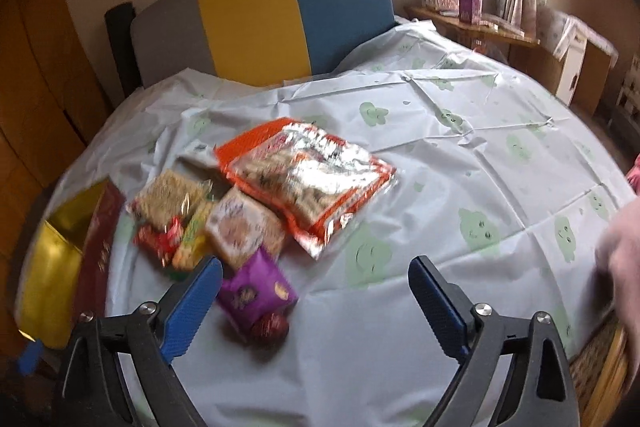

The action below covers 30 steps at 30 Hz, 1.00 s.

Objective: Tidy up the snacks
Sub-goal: 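Grasp the purple packet with the left tool while the right tool approaches the peanut bag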

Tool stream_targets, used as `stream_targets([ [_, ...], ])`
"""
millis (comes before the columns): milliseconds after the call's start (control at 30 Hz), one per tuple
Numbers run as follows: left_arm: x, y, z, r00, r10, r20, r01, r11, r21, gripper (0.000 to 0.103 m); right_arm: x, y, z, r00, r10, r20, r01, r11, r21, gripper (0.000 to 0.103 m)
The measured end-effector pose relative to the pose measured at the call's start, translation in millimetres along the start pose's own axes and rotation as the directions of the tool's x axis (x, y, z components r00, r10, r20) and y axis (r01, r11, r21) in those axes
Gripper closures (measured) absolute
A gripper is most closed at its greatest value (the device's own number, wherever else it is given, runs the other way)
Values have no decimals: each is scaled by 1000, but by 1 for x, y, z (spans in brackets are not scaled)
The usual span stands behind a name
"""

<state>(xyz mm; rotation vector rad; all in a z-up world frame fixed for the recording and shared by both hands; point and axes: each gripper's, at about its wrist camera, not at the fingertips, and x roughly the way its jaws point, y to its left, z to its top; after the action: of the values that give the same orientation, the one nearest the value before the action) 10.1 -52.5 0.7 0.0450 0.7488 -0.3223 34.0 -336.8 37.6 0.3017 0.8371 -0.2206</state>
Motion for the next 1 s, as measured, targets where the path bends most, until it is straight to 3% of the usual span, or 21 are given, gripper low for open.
stream_targets([
  [100,16,-11,11,997,-66,-43,66,998,11,8,6,-11,25,999,41,-13,-40,999,19,7],
  [167,29,-23,18,992,-103,-74,105,994,35,25,13,-18,39,998,53,-22,-54,999,-4,7],
  [267,53,-38,29,974,-178,-142,186,982,39,45,28,-31,52,997,68,-33,-69,997,-19,16],
  [433,83,-65,43,933,-295,-206,304,953,9,44,48,-47,52,993,78,-87,-73,995,66,26],
  [700,128,-97,50,890,-352,-289,365,931,-12,44,49,-49,55,991,108,-81,-101,991,84,26],
  [900,148,-102,48,868,-384,-316,390,920,-44,51,52,-51,57,990,104,-90,-96,991,89,26],
  [967,150,-104,49,853,-413,-320,417,907,-60,67,53,-52,57,991,101,-93,-92,992,90,26],
  [1000,151,-103,48,844,-430,-321,428,900,-80,67,53,-52,57,991,96,-94,-88,992,91,26],
])
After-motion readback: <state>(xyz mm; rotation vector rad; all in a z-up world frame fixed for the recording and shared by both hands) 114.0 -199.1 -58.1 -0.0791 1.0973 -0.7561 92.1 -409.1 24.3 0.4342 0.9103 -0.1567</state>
